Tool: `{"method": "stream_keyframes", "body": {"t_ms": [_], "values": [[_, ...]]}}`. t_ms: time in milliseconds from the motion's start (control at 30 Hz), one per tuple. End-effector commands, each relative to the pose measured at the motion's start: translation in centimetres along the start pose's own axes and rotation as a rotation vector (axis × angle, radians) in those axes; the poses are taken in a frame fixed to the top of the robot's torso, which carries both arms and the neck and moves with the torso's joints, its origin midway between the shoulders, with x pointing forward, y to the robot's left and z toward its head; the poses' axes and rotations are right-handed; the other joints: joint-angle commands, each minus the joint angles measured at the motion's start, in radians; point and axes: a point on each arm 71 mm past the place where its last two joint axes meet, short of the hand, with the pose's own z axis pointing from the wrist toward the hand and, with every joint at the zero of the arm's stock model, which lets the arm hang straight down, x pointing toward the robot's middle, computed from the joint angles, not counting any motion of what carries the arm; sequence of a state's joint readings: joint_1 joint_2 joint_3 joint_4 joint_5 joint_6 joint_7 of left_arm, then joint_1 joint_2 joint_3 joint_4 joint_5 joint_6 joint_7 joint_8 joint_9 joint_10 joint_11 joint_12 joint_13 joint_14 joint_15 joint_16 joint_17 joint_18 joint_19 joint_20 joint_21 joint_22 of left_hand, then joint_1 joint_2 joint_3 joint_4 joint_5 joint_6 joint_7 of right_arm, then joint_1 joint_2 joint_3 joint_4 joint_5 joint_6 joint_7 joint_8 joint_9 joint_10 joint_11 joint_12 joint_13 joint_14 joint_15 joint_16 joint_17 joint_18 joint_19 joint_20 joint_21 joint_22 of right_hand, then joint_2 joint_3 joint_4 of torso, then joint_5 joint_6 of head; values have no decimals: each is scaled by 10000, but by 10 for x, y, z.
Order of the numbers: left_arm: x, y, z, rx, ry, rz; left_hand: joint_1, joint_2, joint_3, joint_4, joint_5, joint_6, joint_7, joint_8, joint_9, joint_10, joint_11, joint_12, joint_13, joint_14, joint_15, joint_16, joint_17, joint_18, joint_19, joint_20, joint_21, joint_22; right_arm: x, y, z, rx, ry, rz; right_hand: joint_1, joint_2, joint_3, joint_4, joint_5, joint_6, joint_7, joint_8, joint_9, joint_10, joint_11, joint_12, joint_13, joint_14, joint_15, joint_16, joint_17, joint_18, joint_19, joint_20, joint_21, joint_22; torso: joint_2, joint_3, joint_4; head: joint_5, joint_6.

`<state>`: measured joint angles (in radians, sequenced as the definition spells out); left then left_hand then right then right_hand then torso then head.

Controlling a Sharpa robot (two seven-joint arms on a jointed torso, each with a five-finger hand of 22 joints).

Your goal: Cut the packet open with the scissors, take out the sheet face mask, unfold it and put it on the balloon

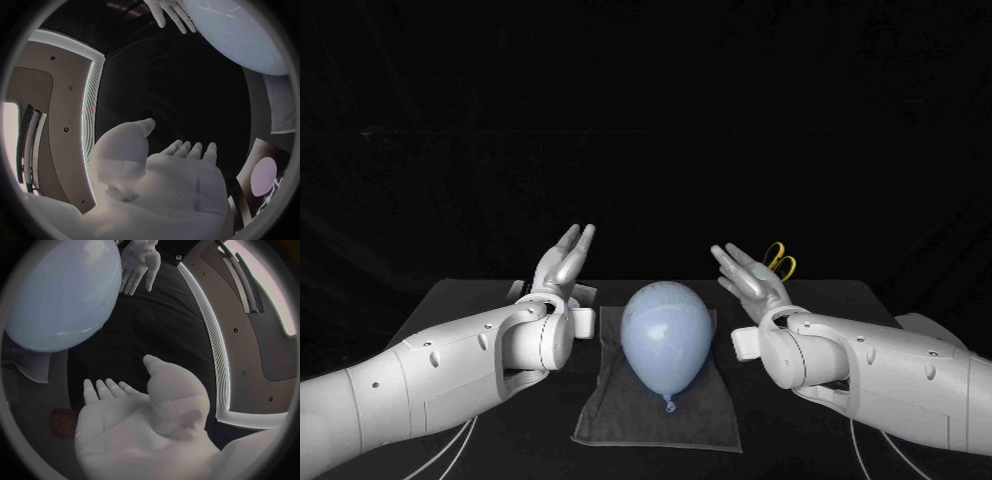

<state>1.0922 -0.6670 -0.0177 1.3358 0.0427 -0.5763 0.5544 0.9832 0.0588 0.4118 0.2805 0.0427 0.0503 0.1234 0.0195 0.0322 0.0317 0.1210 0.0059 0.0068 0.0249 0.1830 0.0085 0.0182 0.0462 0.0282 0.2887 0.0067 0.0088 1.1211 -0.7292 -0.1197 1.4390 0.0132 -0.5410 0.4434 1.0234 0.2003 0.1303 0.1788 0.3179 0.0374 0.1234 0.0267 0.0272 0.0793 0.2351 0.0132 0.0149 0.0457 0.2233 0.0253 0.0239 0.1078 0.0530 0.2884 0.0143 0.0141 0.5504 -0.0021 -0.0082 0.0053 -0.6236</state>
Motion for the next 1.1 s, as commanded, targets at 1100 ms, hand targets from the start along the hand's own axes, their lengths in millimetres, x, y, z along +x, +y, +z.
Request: {"method": "stream_keyframes", "body": {"t_ms": [1100], "values": [[-28, -9, -2, 557, 1460, 22, 3783, -1814, 1233, -1664, 52, 7273, 882, 3300, 2258, 10067, 360, 1960, 624, 9310, -684, 4087, 2873, 1404, 8505, -305, 3128, 1108, -49, 51, 18, -2240, 184, -3051, 2566, -2213, 3509, -2769, -883, 7043, 1390, 2498, 1490, 8679, -237, 714, 483, 8033, -437, 2429, 1092, 710, 6658, -1, 2200, 648, 36, 40, -138, -222, -74]]}}
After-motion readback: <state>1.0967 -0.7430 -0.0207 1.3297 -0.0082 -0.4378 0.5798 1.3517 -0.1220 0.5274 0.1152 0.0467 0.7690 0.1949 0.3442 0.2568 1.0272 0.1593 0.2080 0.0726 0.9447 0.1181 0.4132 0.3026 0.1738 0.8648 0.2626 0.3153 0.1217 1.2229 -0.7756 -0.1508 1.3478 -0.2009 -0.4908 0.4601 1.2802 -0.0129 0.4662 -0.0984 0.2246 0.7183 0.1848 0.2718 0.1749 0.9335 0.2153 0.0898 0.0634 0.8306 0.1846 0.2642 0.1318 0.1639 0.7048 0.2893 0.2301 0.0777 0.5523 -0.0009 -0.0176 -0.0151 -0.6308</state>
